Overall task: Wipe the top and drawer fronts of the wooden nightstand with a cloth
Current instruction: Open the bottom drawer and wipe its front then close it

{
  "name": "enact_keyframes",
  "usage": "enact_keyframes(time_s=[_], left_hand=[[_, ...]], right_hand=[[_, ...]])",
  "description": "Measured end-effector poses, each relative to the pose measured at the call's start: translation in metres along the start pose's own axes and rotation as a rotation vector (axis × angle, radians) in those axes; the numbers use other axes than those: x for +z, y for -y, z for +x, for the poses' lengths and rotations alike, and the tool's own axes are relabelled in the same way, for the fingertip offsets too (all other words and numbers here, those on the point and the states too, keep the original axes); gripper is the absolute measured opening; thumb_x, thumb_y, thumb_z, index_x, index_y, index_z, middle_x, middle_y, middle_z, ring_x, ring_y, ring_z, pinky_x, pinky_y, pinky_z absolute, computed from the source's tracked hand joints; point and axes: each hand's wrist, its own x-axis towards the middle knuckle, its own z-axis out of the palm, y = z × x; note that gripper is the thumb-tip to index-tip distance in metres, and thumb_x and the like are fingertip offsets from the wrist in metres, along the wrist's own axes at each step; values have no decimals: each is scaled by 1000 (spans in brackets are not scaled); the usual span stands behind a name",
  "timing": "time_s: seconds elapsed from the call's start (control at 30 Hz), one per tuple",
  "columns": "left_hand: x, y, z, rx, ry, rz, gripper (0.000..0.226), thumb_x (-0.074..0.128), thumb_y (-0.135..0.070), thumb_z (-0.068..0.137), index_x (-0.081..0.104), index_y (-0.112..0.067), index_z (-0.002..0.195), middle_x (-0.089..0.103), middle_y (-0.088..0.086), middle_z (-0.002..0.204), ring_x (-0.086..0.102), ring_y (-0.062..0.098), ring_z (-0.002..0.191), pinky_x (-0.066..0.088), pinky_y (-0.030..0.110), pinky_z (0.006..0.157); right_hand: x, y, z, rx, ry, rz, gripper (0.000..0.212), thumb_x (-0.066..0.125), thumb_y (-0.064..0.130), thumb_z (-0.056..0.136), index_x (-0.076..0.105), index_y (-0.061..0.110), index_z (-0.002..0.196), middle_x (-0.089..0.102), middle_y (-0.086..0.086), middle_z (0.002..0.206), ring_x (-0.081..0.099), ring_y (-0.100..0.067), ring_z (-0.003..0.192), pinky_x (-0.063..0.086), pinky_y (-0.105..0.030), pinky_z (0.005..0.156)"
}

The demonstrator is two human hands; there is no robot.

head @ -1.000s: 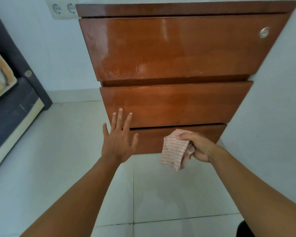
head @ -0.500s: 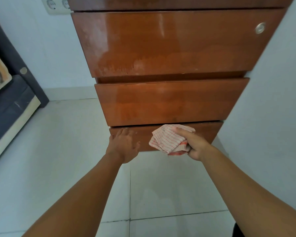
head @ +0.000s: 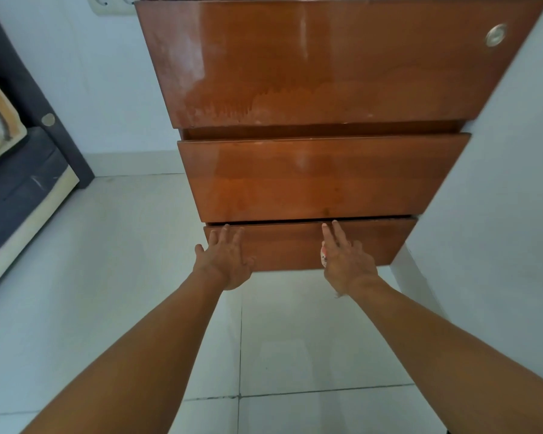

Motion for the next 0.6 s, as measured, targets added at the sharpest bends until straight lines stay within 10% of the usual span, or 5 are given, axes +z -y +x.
enact_keyframes(time_s=[0.6], left_hand=[[1,19,30,-78,-88,96,77,49,-65,82,20,-39,149,32,4,138,36,30,127,29,60,108]], right_hand=[[0,-1,35,9,-44,41,82,53,27,97,3,28,162,15,-3,155,37,-35,126,50,-48,99]])
